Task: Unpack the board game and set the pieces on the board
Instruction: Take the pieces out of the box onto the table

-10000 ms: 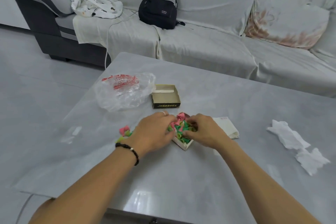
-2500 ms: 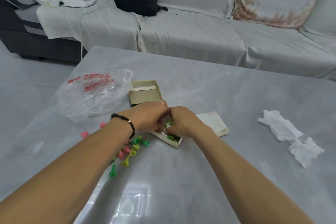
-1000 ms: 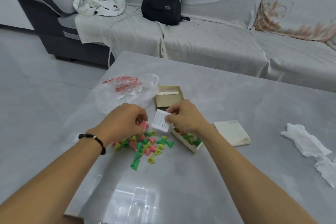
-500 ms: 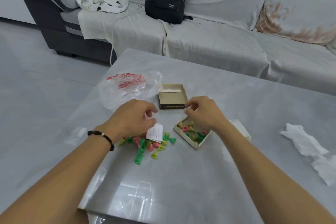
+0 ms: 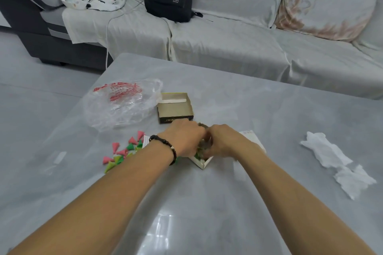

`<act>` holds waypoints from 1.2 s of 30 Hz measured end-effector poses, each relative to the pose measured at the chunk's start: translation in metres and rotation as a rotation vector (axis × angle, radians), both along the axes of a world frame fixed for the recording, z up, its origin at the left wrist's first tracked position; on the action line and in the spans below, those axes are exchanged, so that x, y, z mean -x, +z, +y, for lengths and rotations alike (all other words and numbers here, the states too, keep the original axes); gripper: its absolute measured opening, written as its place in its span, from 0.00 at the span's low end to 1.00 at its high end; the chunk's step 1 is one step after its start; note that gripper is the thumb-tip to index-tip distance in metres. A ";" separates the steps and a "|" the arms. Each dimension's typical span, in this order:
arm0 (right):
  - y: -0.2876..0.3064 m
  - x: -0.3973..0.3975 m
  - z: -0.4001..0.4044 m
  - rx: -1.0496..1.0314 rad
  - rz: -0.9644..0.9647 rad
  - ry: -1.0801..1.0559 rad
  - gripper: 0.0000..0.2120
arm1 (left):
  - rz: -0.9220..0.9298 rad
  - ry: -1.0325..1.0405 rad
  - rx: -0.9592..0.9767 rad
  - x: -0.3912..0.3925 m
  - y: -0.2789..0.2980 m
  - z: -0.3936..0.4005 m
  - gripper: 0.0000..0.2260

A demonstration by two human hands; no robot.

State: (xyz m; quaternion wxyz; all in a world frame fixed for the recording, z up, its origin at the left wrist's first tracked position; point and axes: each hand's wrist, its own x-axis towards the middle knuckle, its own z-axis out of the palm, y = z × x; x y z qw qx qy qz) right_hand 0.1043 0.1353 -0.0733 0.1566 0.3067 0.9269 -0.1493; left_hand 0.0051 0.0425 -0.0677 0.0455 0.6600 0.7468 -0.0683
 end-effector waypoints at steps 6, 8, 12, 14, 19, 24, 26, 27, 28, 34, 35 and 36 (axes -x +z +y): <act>-0.004 0.004 0.013 -0.131 -0.049 0.026 0.08 | 0.060 -0.029 0.036 -0.008 0.000 0.013 0.04; -0.004 0.005 0.014 -0.156 -0.033 0.040 0.08 | 0.005 -0.004 0.012 -0.009 -0.002 0.017 0.06; -0.007 0.004 0.018 -0.138 0.006 0.036 0.03 | -0.151 0.029 -0.028 -0.003 -0.004 0.021 0.06; -0.012 0.002 0.022 -0.109 0.038 0.012 0.09 | -0.238 0.020 -0.030 0.003 -0.004 0.019 0.09; -0.015 -0.002 0.025 -0.083 0.103 0.000 0.12 | -0.371 0.047 0.006 0.016 -0.003 0.013 0.07; -0.012 -0.010 0.027 0.024 0.218 -0.085 0.11 | -0.479 0.087 -0.115 0.015 -0.002 0.007 0.10; -0.008 -0.014 0.028 0.051 0.260 -0.115 0.11 | -0.533 0.130 -0.208 0.018 -0.003 0.001 0.09; -0.006 -0.016 0.028 0.053 0.283 -0.127 0.11 | -0.571 0.159 -0.255 0.021 -0.003 -0.003 0.09; -0.004 -0.017 0.028 0.047 0.313 -0.139 0.12 | -0.618 0.191 -0.302 0.024 -0.001 -0.008 0.09; 0.011 0.008 0.003 0.161 0.533 -0.168 0.10 | -0.721 0.389 -0.460 0.058 0.003 -0.062 0.06; 0.011 0.017 -0.007 0.187 0.542 -0.142 0.09 | -0.708 0.416 -0.446 0.063 0.001 -0.074 0.07; 0.009 0.025 -0.018 0.204 0.540 -0.104 0.09 | -0.689 0.437 -0.429 0.069 -0.001 -0.084 0.07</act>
